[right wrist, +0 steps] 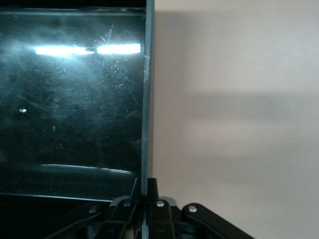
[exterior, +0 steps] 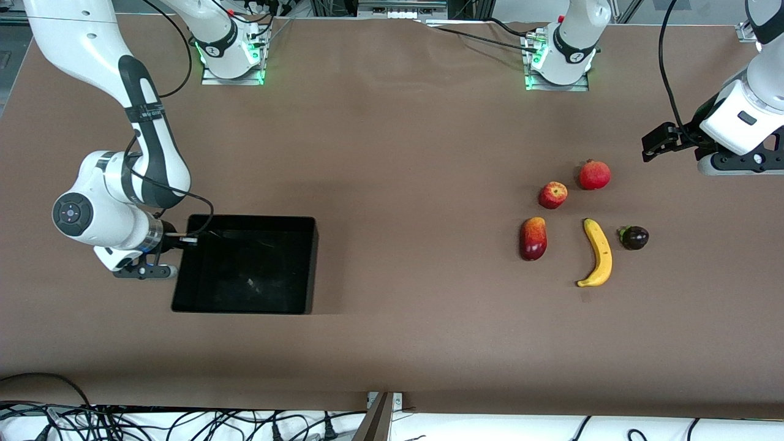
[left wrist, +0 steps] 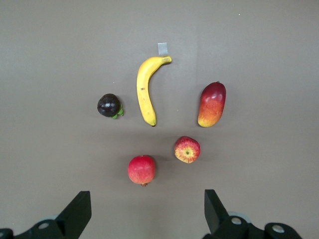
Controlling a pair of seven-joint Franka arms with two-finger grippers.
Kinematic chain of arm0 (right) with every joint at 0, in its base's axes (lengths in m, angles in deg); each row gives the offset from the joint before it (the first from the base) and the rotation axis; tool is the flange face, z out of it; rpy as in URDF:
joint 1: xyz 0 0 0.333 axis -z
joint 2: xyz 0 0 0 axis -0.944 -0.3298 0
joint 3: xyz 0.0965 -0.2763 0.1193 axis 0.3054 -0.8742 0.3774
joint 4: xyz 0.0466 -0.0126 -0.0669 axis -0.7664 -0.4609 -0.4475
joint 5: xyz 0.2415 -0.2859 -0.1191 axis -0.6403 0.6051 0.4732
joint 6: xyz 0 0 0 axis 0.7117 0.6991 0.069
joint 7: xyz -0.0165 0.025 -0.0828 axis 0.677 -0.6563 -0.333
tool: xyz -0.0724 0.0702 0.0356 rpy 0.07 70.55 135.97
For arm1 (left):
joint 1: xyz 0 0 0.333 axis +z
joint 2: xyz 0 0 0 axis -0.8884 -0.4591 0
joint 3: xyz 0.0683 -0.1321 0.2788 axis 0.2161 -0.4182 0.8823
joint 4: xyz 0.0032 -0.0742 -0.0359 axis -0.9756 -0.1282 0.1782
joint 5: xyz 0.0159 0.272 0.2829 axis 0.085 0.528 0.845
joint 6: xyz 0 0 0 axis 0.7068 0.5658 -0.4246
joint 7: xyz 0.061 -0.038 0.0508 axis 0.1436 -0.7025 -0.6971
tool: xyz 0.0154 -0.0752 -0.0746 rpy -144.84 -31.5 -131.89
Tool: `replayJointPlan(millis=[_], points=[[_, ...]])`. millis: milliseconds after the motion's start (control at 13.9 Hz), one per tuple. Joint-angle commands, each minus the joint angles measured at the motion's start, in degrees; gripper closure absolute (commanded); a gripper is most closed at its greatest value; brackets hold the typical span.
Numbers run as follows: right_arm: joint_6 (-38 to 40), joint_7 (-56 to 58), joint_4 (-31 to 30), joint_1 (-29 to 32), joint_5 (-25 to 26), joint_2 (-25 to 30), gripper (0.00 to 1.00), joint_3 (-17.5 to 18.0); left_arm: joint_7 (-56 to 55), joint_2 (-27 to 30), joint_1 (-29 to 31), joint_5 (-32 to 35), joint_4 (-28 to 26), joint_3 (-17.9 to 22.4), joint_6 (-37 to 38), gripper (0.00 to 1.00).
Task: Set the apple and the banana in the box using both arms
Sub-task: 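Grip the tray rim with the right gripper and drag it toward the fruit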
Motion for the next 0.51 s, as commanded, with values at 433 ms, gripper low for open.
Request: replayJointPlan(millis=[433], points=[[10.0,-22.9,13.3,-17.3,-1.4,-2.6,1.0,4.2,1.5,0.4,0.3,-0.8,0.8,0.0,2.2,0.0]])
